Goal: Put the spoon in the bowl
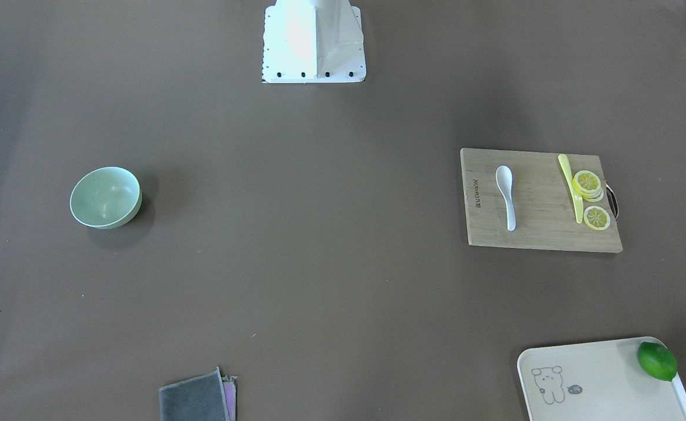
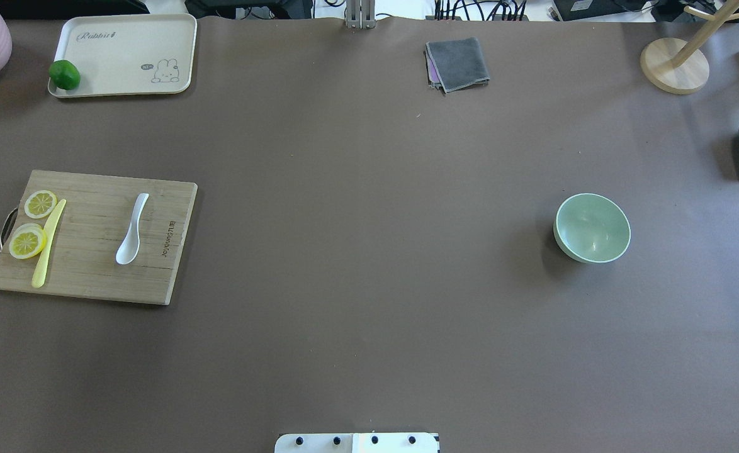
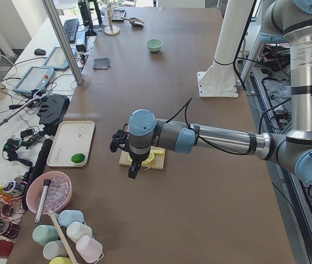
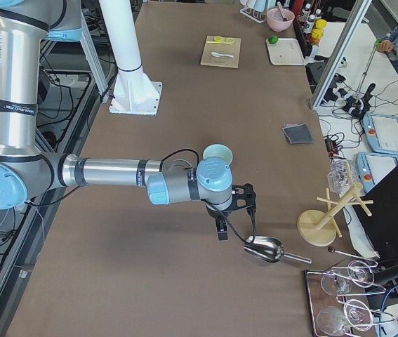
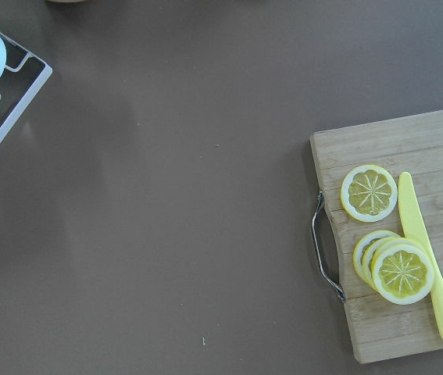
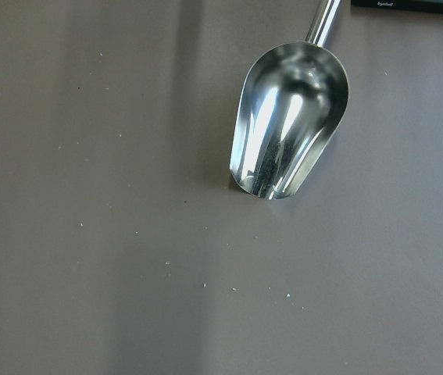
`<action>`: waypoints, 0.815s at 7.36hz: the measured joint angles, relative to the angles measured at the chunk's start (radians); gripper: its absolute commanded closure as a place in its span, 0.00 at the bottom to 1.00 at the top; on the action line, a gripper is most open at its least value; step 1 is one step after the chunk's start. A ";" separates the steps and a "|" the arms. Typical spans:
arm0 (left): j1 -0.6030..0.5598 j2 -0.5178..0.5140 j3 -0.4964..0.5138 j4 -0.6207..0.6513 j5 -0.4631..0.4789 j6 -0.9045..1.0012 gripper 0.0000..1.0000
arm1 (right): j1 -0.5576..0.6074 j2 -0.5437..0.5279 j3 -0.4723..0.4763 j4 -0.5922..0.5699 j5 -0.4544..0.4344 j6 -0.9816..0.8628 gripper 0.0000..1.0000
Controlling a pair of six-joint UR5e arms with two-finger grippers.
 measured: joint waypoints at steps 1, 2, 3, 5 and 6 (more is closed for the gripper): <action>0.000 -0.001 0.002 -0.003 0.000 0.000 0.02 | 0.000 0.001 0.001 0.000 0.001 0.000 0.00; 0.000 0.000 0.003 -0.003 -0.001 -0.001 0.02 | -0.001 0.001 0.001 0.001 0.001 0.000 0.00; 0.000 0.000 0.002 -0.004 -0.001 -0.001 0.02 | -0.001 0.002 0.002 0.002 0.002 0.000 0.00; 0.001 -0.002 0.002 -0.003 -0.014 -0.002 0.02 | -0.005 0.002 0.008 0.003 0.003 0.001 0.00; 0.001 -0.004 0.007 0.001 -0.036 -0.003 0.02 | -0.015 0.005 0.010 0.005 0.002 0.012 0.00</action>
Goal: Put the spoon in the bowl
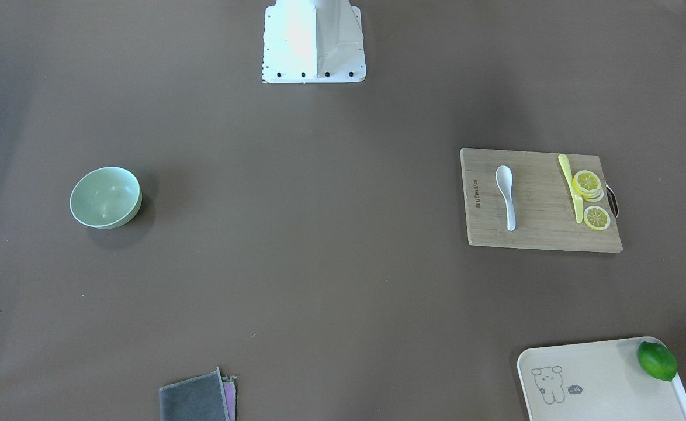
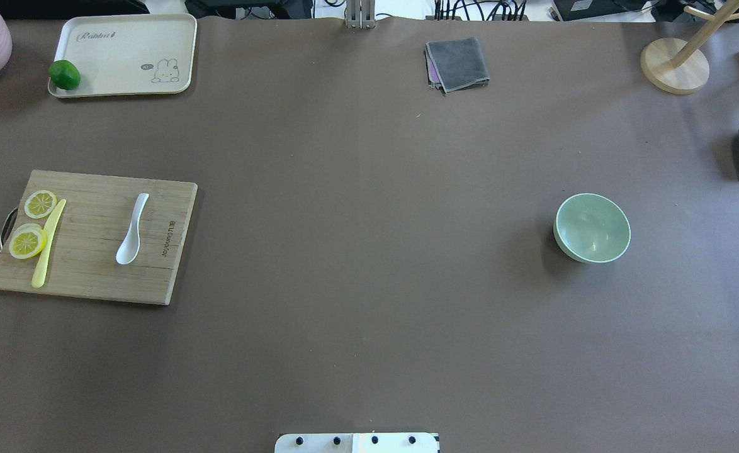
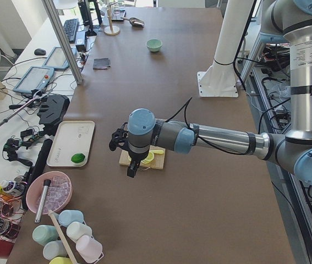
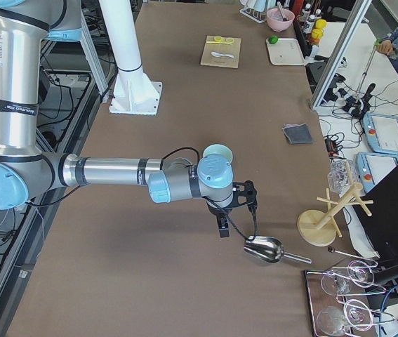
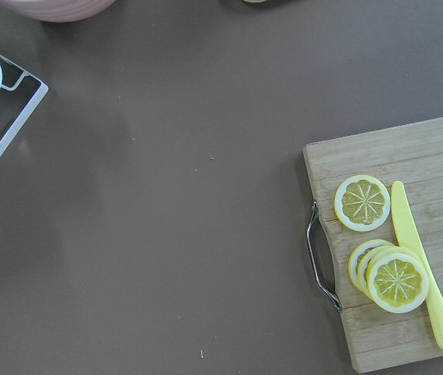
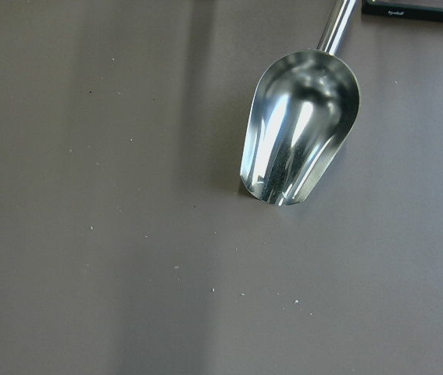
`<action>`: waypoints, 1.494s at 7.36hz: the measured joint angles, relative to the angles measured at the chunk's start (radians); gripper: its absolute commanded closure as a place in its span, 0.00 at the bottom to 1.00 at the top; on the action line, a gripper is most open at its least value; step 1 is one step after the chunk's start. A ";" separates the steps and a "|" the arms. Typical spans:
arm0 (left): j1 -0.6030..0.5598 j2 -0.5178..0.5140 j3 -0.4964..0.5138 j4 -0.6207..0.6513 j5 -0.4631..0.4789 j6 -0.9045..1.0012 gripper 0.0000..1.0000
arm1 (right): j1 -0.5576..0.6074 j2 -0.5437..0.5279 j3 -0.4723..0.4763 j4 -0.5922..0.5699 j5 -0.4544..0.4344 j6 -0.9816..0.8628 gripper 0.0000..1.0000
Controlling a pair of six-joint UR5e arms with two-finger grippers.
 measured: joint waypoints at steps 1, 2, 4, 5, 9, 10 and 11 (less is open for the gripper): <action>0.002 -0.001 0.004 0.003 -0.017 -0.003 0.03 | -0.018 0.009 0.000 0.002 -0.001 0.036 0.00; 0.007 -0.003 0.006 0.003 -0.025 -0.031 0.03 | -0.043 0.026 0.002 0.004 -0.002 0.089 0.00; 0.084 -0.027 0.009 -0.045 -0.027 -0.221 0.02 | -0.114 0.048 0.034 0.007 -0.004 0.184 0.00; 0.154 -0.039 0.011 -0.099 -0.022 -0.347 0.02 | -0.156 0.053 0.064 0.009 -0.004 0.237 0.01; 0.393 -0.153 0.051 -0.226 0.080 -0.696 0.02 | -0.452 0.125 0.097 0.151 -0.064 0.675 0.17; 0.438 -0.201 0.083 -0.228 0.107 -0.731 0.02 | -0.510 0.139 0.088 0.166 -0.093 0.717 0.21; 0.471 -0.248 0.118 -0.229 0.131 -0.754 0.02 | -0.555 0.155 0.069 0.171 -0.117 0.733 0.23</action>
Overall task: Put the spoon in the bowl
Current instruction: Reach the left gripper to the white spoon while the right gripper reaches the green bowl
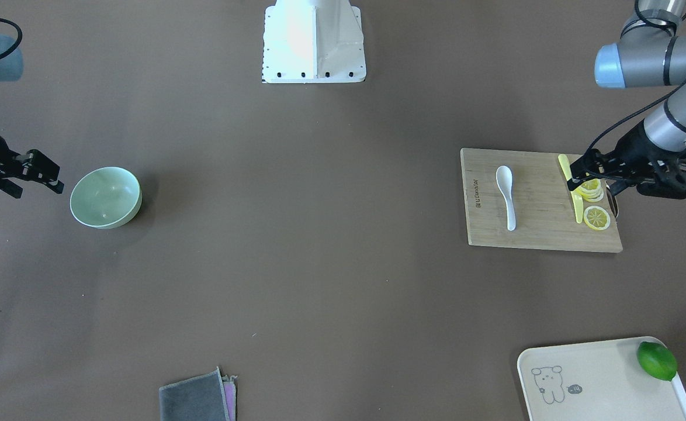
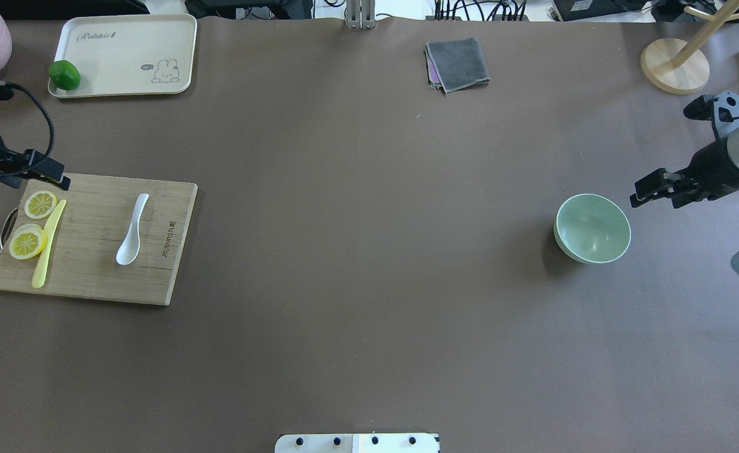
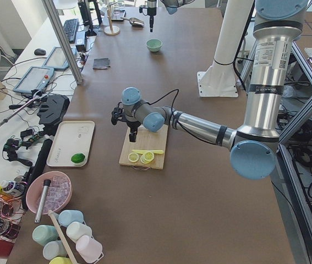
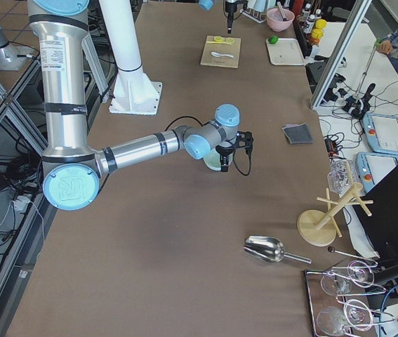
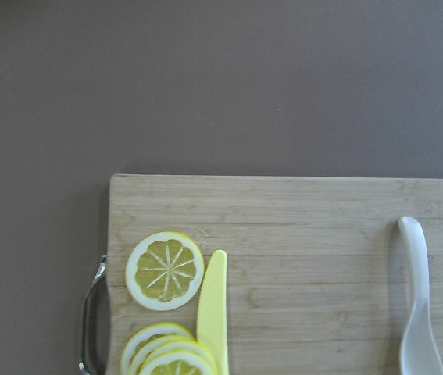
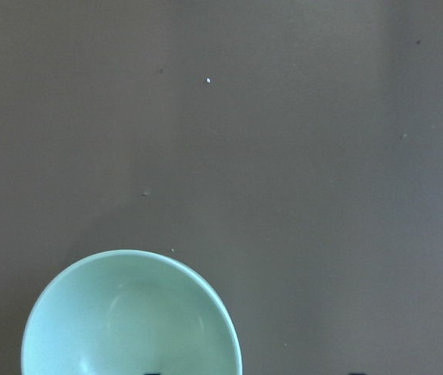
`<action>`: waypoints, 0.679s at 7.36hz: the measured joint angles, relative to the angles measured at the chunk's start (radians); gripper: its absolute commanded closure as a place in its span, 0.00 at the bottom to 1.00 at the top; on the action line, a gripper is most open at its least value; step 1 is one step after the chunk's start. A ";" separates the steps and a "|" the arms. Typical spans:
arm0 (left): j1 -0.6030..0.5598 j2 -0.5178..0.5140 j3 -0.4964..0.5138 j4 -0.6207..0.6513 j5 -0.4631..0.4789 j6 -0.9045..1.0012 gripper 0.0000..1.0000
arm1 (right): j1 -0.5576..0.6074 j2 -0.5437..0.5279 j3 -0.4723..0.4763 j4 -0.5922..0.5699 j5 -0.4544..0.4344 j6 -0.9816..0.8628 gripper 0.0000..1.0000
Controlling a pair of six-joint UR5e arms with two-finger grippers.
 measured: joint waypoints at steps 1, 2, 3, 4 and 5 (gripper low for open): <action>0.022 -0.037 0.027 0.000 0.012 -0.020 0.02 | -0.032 0.014 -0.021 0.002 -0.020 0.005 0.24; 0.037 -0.060 0.040 0.000 0.017 -0.038 0.02 | -0.061 0.022 -0.036 0.003 -0.044 0.008 0.28; 0.046 -0.072 0.046 0.000 0.018 -0.056 0.02 | -0.084 0.029 -0.050 0.003 -0.062 0.009 0.41; 0.055 -0.078 0.048 -0.001 0.019 -0.070 0.02 | -0.099 0.038 -0.066 0.003 -0.070 0.008 0.63; 0.061 -0.081 0.048 -0.001 0.019 -0.078 0.02 | -0.108 0.044 -0.076 0.003 -0.072 0.008 0.90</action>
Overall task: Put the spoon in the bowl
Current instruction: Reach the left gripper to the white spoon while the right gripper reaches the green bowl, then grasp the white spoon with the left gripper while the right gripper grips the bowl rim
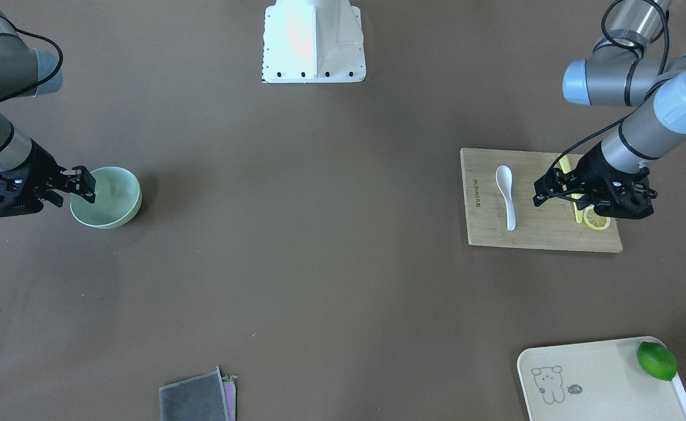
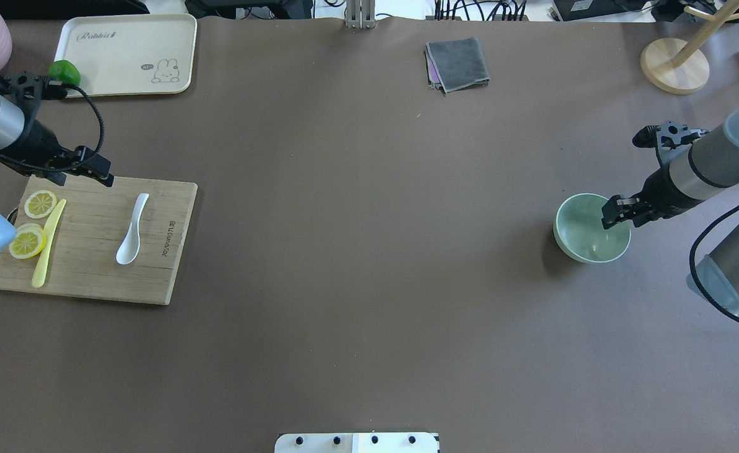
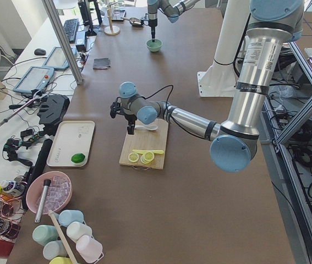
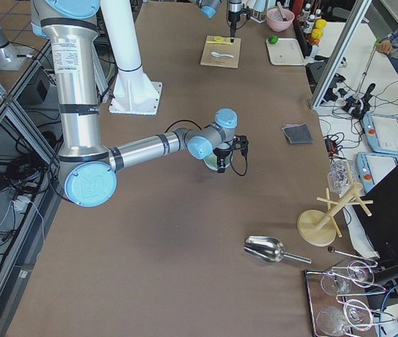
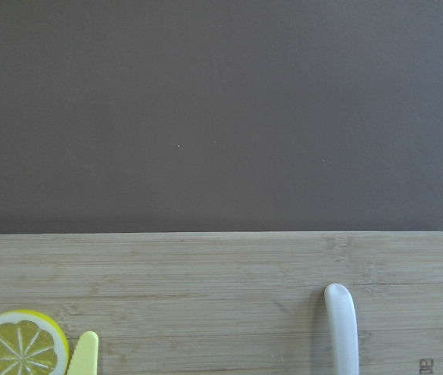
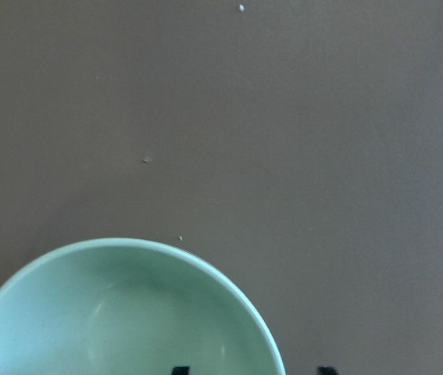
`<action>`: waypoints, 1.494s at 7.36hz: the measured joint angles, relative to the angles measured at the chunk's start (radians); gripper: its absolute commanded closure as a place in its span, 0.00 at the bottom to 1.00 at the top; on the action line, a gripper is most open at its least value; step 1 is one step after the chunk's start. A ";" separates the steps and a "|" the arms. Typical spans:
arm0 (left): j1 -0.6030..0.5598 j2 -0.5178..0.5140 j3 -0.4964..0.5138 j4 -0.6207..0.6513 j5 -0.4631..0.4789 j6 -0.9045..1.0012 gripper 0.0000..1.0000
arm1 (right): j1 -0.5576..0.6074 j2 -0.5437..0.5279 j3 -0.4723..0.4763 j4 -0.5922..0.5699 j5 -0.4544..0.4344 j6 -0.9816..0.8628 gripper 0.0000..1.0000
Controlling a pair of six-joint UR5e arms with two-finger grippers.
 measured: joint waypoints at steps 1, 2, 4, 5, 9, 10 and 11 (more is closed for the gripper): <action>0.006 -0.001 0.001 0.000 0.001 -0.006 0.03 | -0.006 0.000 -0.005 0.000 -0.001 0.001 1.00; 0.015 -0.002 0.003 0.000 0.009 -0.011 0.02 | -0.010 -0.001 -0.007 0.000 0.001 0.002 1.00; 0.060 -0.017 0.011 0.000 0.059 -0.059 0.03 | -0.014 0.021 -0.004 -0.003 0.011 0.014 1.00; 0.103 -0.030 0.013 0.000 0.102 -0.103 0.11 | -0.022 0.058 -0.002 -0.007 0.023 0.065 1.00; 0.199 -0.042 0.029 -0.001 0.187 -0.148 1.00 | -0.188 0.297 -0.008 -0.012 -0.020 0.470 1.00; 0.201 -0.044 0.029 -0.001 0.190 -0.149 1.00 | -0.230 0.338 -0.010 -0.013 -0.049 0.542 1.00; 0.202 -0.051 0.021 -0.001 0.189 -0.150 1.00 | -0.270 0.374 -0.016 -0.014 -0.086 0.597 1.00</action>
